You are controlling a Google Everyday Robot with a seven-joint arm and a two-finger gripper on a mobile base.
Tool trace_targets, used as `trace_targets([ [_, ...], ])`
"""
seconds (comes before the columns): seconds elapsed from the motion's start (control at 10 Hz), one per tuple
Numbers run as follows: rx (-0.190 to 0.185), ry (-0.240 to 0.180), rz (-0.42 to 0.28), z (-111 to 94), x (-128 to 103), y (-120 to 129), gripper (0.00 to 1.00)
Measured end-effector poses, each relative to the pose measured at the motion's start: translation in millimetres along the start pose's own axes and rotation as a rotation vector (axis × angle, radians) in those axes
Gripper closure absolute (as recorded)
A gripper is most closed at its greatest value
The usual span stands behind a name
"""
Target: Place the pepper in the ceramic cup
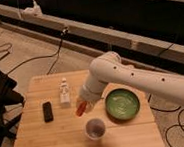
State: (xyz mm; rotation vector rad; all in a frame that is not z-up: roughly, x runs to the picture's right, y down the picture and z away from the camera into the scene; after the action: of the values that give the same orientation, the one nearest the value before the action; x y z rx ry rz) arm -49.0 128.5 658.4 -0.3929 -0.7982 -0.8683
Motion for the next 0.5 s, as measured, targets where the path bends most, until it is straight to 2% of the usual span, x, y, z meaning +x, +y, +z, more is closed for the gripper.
trace_targets([
  [0.3,-0.008,0.007,0.012,1.0,4.1,5.5,1.0],
  [0.5,-0.012,0.027,0.076,-1.3,10.0,27.9,1.0],
])
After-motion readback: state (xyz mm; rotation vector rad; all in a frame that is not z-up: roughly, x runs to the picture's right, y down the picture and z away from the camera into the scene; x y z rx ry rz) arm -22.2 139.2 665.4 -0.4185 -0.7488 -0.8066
